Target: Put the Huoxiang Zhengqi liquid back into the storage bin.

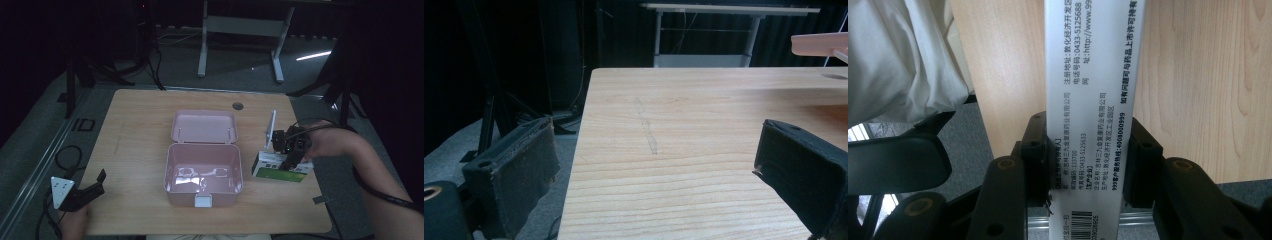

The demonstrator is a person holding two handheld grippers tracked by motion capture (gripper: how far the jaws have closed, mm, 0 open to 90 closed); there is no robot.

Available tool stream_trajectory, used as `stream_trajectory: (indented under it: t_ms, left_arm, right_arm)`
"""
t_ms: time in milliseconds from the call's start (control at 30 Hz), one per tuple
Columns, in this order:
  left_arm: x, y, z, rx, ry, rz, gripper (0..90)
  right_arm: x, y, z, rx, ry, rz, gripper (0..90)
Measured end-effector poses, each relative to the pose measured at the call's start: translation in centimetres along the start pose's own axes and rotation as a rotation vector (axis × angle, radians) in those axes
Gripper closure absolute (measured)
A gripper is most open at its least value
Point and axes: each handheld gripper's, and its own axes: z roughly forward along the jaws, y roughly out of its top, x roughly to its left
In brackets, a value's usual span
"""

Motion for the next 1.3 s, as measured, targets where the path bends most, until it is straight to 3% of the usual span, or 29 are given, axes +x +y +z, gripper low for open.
stream_trajectory:
  t_ms: [633,1300]
  left_arm:
    - [0.0,0.0,0.0,0.005,-0.003,0.001,4.0]
    - [-0.1,0.0,0.0,0.003,-0.006,0.007,4.0]
  right_arm:
    - [0.9,1.3,-4.0,0.002,-0.034,0.004,61.8]
    - [0.8,6.2,-3.5,0.006,-0.030,-0.046,61.8]
